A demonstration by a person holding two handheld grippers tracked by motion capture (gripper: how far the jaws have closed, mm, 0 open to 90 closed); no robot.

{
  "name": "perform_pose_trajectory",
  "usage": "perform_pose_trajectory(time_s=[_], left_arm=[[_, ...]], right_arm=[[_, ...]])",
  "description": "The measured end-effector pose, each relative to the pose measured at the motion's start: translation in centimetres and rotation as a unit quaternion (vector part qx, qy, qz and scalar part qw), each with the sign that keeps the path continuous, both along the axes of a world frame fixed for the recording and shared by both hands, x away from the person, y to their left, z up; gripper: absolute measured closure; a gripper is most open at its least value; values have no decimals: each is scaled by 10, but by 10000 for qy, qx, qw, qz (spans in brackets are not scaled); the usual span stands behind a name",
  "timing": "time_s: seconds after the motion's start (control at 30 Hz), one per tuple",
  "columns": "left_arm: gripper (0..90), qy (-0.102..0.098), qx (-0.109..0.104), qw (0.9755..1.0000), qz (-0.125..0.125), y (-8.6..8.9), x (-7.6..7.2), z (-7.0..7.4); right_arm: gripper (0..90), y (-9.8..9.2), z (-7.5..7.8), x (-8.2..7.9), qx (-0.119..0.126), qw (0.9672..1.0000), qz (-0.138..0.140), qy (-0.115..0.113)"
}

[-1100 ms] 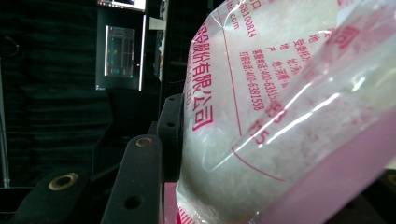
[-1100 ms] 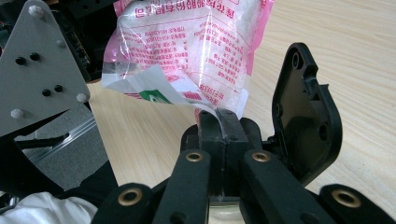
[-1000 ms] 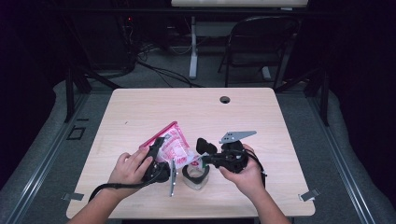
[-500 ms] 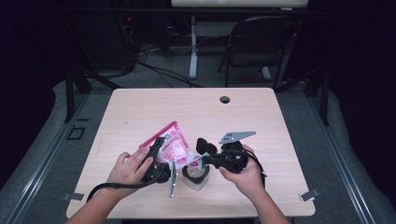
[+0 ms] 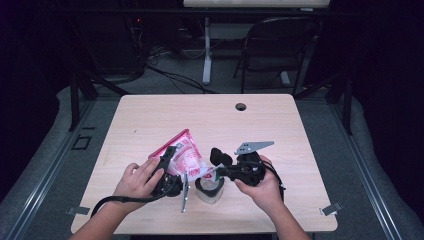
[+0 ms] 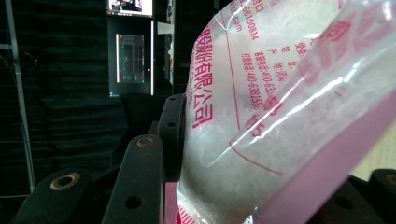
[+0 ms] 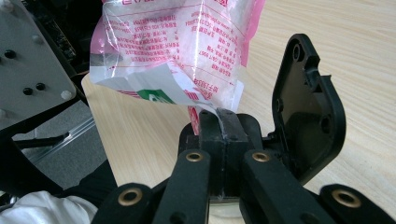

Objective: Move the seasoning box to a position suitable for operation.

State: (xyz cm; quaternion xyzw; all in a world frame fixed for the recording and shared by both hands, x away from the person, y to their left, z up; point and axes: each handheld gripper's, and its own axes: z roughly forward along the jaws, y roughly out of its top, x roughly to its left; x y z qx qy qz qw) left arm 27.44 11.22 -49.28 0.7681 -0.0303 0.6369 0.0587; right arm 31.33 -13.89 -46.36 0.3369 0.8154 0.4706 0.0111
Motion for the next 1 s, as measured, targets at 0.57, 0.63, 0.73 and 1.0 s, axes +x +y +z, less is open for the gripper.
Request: perform_pose_trajectory(time_s=[0.57, 0.63, 0.73, 1.0], left_arm=[[647, -138, 43, 9999, -65, -2, -2, 1], [646, -150, 62, 9998, -70, -2, -2, 2], [647, -146, 61, 9998, -74, -2, -3, 2], [647, -152, 7, 9998, -99, -2, -3, 2]], right_arm=[[900, -3, 0, -1, -28, 10000, -23, 7], [900, -2, -1, -1, 4, 10000, -33, 15], [900, -2, -1, -1, -18, 10000, -32, 21], [900, -3, -1, -1, -6, 10000, -30, 21]])
